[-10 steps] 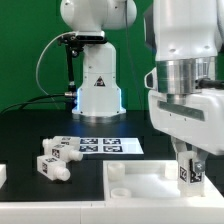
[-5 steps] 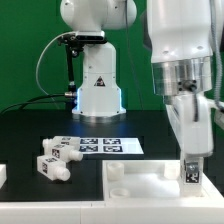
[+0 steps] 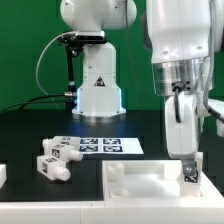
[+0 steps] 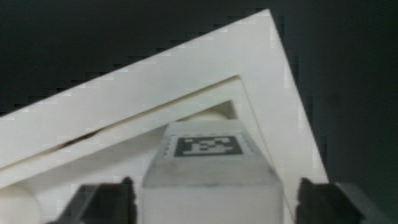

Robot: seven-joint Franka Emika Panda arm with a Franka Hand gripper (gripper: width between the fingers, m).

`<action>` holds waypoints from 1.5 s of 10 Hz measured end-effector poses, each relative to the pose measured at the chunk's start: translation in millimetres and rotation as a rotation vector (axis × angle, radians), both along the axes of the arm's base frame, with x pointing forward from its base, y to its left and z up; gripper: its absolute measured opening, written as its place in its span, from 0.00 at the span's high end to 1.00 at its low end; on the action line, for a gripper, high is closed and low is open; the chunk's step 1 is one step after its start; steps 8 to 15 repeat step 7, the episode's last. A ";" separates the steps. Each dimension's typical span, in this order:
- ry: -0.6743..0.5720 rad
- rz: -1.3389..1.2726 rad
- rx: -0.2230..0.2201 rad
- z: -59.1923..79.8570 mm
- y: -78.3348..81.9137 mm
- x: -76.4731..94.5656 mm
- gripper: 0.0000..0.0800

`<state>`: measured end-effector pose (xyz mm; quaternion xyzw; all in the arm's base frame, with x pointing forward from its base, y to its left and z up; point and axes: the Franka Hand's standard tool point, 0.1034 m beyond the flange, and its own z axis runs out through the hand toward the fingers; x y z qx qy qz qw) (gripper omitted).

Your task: Assemble one leg

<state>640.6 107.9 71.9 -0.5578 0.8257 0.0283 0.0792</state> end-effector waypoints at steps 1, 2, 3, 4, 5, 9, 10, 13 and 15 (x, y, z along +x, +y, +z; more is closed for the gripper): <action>-0.001 0.002 0.000 0.3 0.3 0.2 0.28; -0.014 0.035 0.001 7.7 4.2 2.2 0.28; -0.031 0.060 0.012 23.8 7.6 5.6 0.21; -0.047 0.074 0.017 35.7 7.9 9.1 0.19; -0.050 0.073 0.014 33.1 7.3 9.2 0.19; -0.048 0.074 0.013 31.6 7.3 9.1 0.19; -0.048 0.074 0.013 31.6 7.3 9.1 0.19; -0.048 0.074 0.013 31.6 7.3 9.1 0.19; -0.048 0.074 0.013 31.6 7.3 9.1 0.19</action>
Offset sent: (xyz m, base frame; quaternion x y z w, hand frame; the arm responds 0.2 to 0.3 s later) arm -0.0003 0.0067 0.0522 -0.0255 -0.0269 -0.0413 0.9985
